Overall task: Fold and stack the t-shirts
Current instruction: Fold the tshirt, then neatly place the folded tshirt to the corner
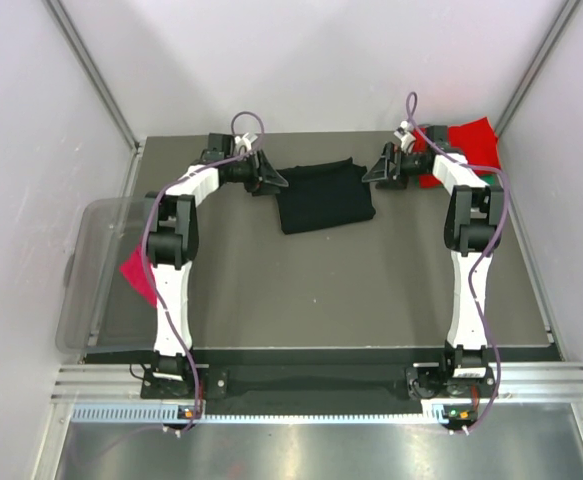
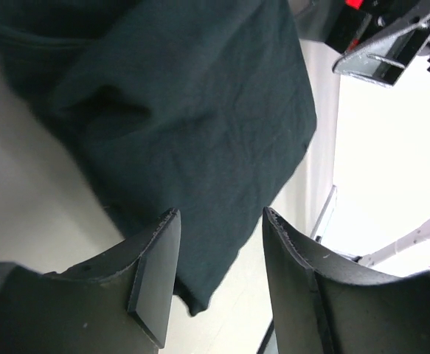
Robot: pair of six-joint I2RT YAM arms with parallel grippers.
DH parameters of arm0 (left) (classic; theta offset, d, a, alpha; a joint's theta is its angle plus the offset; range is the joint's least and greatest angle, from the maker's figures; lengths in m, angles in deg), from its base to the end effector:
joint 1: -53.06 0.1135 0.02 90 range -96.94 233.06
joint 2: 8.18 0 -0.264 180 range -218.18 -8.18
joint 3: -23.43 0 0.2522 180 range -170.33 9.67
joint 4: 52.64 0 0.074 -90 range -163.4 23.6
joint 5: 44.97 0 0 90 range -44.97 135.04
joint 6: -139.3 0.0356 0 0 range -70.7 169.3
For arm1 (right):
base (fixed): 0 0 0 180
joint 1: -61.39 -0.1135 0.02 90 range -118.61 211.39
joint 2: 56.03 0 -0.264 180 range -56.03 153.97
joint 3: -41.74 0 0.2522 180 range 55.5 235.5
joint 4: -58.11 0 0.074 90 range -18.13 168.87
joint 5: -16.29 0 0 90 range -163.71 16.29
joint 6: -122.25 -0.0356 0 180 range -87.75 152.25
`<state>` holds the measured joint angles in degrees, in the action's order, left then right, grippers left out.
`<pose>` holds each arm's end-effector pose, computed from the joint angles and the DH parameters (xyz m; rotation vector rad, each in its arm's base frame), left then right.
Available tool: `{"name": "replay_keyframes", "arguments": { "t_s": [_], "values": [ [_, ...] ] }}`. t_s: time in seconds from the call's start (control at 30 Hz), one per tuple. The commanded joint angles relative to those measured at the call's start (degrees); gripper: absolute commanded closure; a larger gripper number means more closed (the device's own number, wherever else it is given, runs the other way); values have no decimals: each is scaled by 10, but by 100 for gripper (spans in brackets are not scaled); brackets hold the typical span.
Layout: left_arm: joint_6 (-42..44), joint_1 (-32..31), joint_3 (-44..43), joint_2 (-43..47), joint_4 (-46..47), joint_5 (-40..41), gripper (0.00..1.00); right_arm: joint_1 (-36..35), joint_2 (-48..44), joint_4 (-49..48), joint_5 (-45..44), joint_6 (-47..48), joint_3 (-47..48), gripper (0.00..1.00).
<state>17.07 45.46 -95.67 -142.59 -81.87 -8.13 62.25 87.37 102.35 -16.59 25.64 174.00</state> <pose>0.5077 -0.0965 0.1686 -0.0198 2.3758 -1.4257 0.5328 0.0219 0.1454 -0.2392 2.3177 1.2847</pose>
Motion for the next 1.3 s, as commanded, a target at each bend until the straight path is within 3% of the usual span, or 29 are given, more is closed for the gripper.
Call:
{"name": "replay_keyframes", "arguments": {
  "t_s": [0.0,0.23,0.53,1.13,1.27],
  "values": [
    [23,27,-8,15,-13,-4,48,-23,1,39,-45,13,-9,0],
    [37,32,4,-1,-48,27,48,-48,4,56,-138,14,-17,0],
    [50,26,-61,-64,-63,54,48,-69,15,51,-197,-16,-7,0],
    [64,-19,-153,-134,-66,77,51,-116,29,27,-138,-61,-34,0],
    [71,-22,-166,-140,-69,87,52,-118,31,19,-139,-67,-42,5]
  ]
}}
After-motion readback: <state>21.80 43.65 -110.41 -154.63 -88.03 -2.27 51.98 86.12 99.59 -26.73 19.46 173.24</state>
